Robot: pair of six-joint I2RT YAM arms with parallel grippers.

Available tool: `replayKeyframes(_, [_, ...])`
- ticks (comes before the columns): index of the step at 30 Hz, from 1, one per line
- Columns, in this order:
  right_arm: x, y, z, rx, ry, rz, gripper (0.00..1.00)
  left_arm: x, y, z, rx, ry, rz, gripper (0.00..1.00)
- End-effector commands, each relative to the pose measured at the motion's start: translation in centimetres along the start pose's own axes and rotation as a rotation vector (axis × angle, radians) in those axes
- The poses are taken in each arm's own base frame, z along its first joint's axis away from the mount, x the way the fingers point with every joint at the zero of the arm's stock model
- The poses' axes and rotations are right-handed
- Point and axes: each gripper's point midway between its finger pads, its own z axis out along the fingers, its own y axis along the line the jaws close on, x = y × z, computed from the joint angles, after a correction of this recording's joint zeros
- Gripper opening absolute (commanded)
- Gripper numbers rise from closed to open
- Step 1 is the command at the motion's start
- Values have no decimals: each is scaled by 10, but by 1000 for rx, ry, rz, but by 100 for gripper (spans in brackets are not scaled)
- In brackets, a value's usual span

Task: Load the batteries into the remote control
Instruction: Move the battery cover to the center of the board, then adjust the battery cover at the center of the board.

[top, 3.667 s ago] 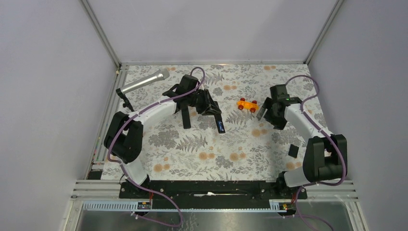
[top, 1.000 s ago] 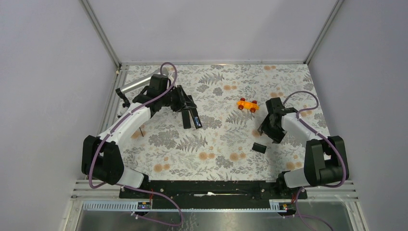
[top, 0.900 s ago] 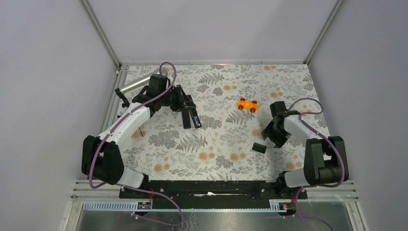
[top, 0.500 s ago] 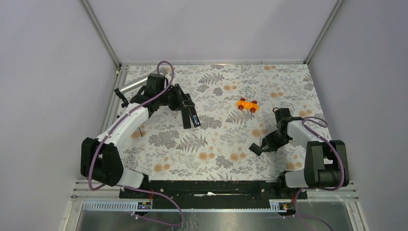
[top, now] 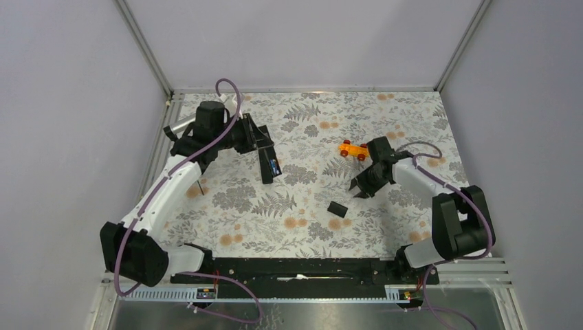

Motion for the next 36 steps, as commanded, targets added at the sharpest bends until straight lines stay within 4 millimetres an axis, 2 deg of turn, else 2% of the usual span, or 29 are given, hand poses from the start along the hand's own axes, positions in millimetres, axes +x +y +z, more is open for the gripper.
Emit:
replayKeyframes(1, [-33, 23, -33, -63, -235, -340, 42, -37, -52, -39, 108, -143, 200, 0])
replayKeyframes(2, [-29, 31, -35, -101, -244, -436, 46, -39, -57, -43, 121, -149, 215, 0])
replayKeyframes(4, [-7, 36, -33, -136, -201, -624, 50, -41, -68, -50, 152, -158, 240, 0])
replayKeyframes(8, [28, 20, -18, -47, -123, -850, 52, -47, -85, -60, 187, -181, 269, 0])
replayKeyframes(10, [40, 18, -17, -21, -135, -973, 53, -49, -89, -64, 193, -196, 274, 0])
replayKeyframes(15, [81, 25, -20, -100, -131, -1295, 53, -50, -90, -67, 190, -206, 272, 0])
replayKeyframes(21, [73, 9, -8, 78, -160, -1478, 54, -54, -93, -69, 193, -227, 260, 0])
replayKeyframes(26, [73, -6, -1, 155, -60, -1653, 56, -55, -92, -69, 193, -226, 255, 0])
replayKeyframes(32, [55, -4, -8, 260, -99, -1787, 55, -56, -90, -69, 191, -233, 249, 0])
replayKeyframes(36, [56, -8, -4, 253, -65, -1878, 53, -56, -88, -68, 188, -233, 248, 0])
